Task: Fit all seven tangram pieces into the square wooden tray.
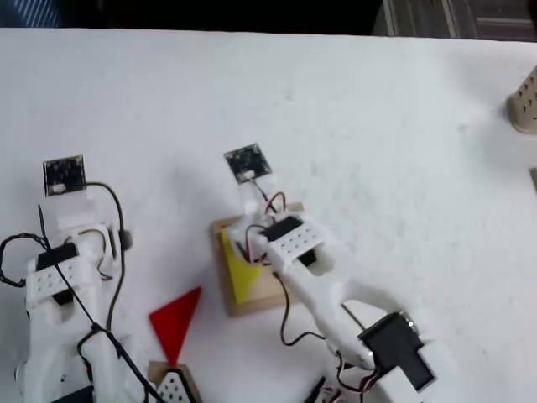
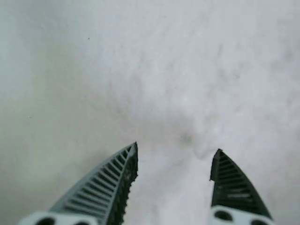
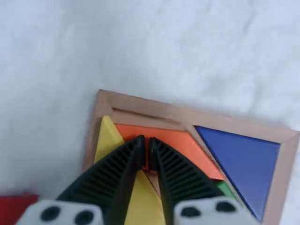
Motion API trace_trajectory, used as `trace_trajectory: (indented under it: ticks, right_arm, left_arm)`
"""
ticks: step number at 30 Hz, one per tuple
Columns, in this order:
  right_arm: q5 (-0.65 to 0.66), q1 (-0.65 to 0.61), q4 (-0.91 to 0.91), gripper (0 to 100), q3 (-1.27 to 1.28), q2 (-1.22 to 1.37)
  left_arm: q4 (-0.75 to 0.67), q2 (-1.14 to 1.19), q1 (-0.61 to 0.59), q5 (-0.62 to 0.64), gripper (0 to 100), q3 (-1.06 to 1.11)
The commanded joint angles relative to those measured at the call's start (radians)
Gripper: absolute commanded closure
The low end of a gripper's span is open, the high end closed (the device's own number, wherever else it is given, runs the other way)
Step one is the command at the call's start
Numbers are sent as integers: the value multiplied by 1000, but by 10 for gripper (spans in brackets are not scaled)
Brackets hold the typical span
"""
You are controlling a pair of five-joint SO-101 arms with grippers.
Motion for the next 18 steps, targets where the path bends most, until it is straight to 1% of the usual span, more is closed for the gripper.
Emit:
trace_trajectory:
  ticks: [1,15,18]
  right_arm:
    - [54,-33,53,981,-25,-39]
    - [66,1,56,981,-6,-35]
    - [66,4,12,981,-8,-13]
  left_arm:
    - [8,-39,-10,-11,842,-6]
    - [8,-39,-10,-11,842,-6]
    - [8,-39,-10,-11,842,-6]
